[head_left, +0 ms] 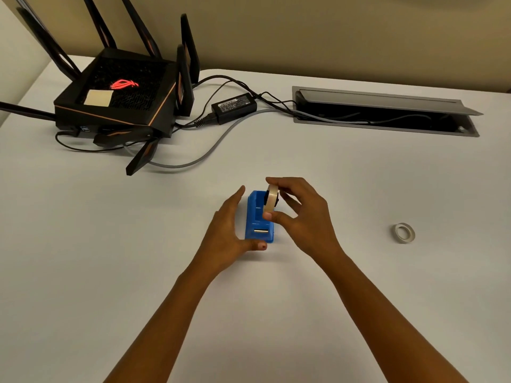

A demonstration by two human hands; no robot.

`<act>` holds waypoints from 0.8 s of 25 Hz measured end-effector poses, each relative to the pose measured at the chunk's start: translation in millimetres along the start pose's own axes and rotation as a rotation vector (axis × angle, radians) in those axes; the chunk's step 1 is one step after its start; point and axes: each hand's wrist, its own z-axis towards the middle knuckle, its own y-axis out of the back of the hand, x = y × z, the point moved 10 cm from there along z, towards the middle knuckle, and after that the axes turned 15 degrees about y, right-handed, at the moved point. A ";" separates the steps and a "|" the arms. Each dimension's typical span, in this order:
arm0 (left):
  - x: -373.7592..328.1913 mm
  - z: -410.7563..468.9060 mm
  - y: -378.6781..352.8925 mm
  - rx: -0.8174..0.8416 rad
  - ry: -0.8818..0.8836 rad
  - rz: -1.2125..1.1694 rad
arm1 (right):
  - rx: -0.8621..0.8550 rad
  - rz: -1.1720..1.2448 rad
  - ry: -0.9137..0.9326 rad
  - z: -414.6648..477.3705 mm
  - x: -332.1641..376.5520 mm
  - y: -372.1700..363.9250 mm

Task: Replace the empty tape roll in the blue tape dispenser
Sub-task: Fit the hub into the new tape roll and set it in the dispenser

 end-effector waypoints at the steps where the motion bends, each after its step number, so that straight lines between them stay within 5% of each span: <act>1: 1.3 3.7 -4.0 0.018 -0.016 0.020 | 0.035 -0.052 0.010 4.7 -2.1 -3.9; 20: 6.5 19.3 -6.9 -0.070 -0.226 -0.048 | 0.134 -0.174 0.049 19.7 -21.1 -21.2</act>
